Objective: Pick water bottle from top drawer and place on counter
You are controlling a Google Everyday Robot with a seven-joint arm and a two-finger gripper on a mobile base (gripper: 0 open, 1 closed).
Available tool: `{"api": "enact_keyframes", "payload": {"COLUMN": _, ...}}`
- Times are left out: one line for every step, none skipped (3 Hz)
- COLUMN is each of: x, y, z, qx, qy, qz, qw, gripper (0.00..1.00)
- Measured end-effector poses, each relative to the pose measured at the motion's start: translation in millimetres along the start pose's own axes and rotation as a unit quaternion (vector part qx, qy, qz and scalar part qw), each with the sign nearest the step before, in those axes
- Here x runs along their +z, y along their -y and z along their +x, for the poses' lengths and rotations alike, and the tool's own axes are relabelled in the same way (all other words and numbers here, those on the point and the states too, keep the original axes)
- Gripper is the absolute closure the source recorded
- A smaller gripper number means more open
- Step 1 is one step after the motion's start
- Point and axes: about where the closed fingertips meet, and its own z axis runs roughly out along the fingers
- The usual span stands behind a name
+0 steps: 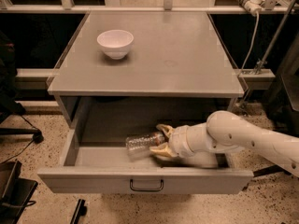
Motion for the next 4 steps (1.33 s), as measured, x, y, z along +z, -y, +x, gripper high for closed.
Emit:
{"api": "enact_keyframes", "payload": {"x": -2.6, "y": 0.5, "z": -3.2, "qx": 0.000, "qy": 0.000, "qz": 0.000, "qw": 1.0000, "gripper": 1.00}}
{"api": "enact_keyframes", "payload": {"x": -35.4, "y": -17.5, "z": -21.2, "qx": 0.009, "qy": 0.012, "qz": 0.015, "qw": 0.9998, "gripper": 1.00}}
{"api": "enact_keyframes", "payload": {"x": -96.5, "y": -46.7, "z": -33.2, "qx": 0.053, "qy": 0.014, "qz": 0.050, "qw": 0.9972, "gripper": 1.00}}
{"api": "enact_keyframes", "payload": {"x": -158.1, "y": -71.7, "z": -47.0, "qx": 0.080, "qy": 0.003, "qz": 0.102, "qw": 0.9916, "gripper": 1.00}}
